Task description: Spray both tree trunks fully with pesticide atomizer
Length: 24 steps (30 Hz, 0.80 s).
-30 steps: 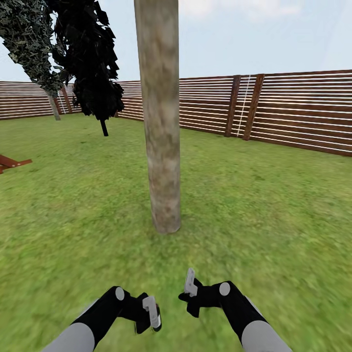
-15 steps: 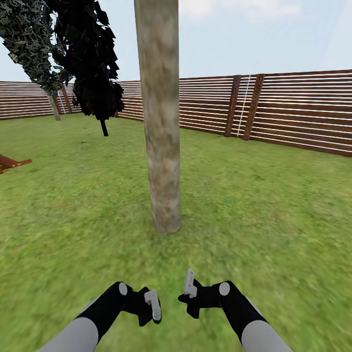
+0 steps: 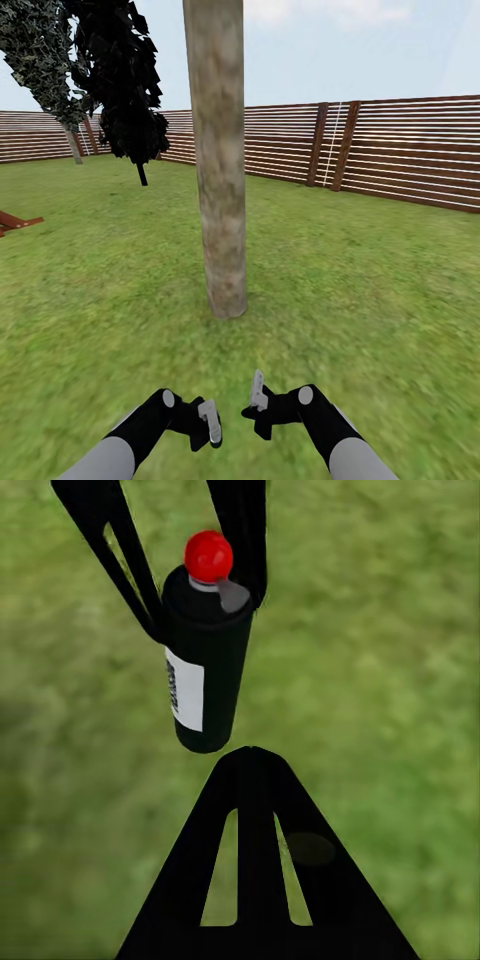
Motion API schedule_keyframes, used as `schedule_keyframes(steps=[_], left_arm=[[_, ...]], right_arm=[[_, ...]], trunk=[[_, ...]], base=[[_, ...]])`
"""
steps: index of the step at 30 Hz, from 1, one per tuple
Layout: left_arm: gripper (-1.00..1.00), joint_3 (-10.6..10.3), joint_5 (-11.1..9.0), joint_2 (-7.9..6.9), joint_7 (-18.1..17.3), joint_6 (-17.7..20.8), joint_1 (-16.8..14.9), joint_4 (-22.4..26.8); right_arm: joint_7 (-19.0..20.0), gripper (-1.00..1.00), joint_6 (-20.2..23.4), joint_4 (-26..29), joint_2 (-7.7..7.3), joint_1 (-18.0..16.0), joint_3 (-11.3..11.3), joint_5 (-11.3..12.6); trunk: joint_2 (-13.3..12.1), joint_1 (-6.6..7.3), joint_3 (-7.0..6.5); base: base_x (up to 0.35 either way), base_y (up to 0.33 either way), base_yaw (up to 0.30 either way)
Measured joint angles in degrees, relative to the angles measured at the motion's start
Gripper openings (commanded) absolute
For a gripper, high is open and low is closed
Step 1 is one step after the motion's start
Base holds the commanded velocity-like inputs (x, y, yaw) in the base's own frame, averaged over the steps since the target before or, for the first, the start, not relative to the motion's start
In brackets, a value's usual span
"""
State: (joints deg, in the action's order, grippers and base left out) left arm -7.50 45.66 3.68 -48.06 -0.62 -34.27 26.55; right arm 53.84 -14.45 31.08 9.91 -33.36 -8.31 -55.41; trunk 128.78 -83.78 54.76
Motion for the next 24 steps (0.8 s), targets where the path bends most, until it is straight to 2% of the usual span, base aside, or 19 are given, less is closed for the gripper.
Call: schedule_keyframes(steps=[2, 4, 7, 11, 16, 21, 24], left_arm=[[-1.0, -0.08, 0.33, 0.0, 0.45, -0.2, 0.01, -2.03], [-1.0, -0.01, 0.03, 0.0, 2.97, -0.3, -0.01, -3.12], [-1.0, -0.03, -0.23, 0.05, 4.57, -0.39, -0.05, -4.27], [-1.0, 0.04, -0.46, 0.85, 6.39, -0.49, -0.09, -5.59], [-1.0, 0.03, -0.5, 2.11, 6.82, -0.65, -0.07, -5.74], [-1.0, 0.0, -0.58, 2.45, 6.37, -0.83, -0.09, -5.68], [-1.0, 0.08, -1.17, 2.52, 5.99, -3.97, -0.17, -5.69]], right_arm=[[0.02, -1.0, -0.02, -0.02, 0.0, 0.0, 0.0, 0.01], [0.02, -1.0, -0.02, -0.02, 0.0, 0.0, 0.26, 0.14], [0.02, -1.0, -0.02, -0.02, 0.0, 0.0, 1.73, 0.25], [0.01, -1.0, -0.02, -0.02, 0.0, 0.0, 2.42, 0.28], [0.01, -1.0, -0.02, -0.01, 0.0, 0.0, 2.46, 0.29], [0.01, -1.0, -0.02, 0.03, 0.0, 0.0, 2.46, 0.29], [0.02, -1.0, -0.02, 0.04, 0.0, 0.0, 2.46, 0.29]], trunk=[[0.0, 0.0, 0.0], [0.0, 0.0, 0.0], [0.0, 0.0, 0.0], [0.0, 0.0, 0.0], [0.0, 0.0, 0.0], [0.0, 0.0, 0.0], [0.0, 0.0, 0.0]], base=[[0.0, 0.0, 0.0], [0.0, 0.0, 0.0], [0.0, 0.0, 0.0], [0.0, 0.0, 0.0], [0.0, 0.0, 0.0], [0.0, 0.0, 0.0], [0.0, 0.0, 0.0]])
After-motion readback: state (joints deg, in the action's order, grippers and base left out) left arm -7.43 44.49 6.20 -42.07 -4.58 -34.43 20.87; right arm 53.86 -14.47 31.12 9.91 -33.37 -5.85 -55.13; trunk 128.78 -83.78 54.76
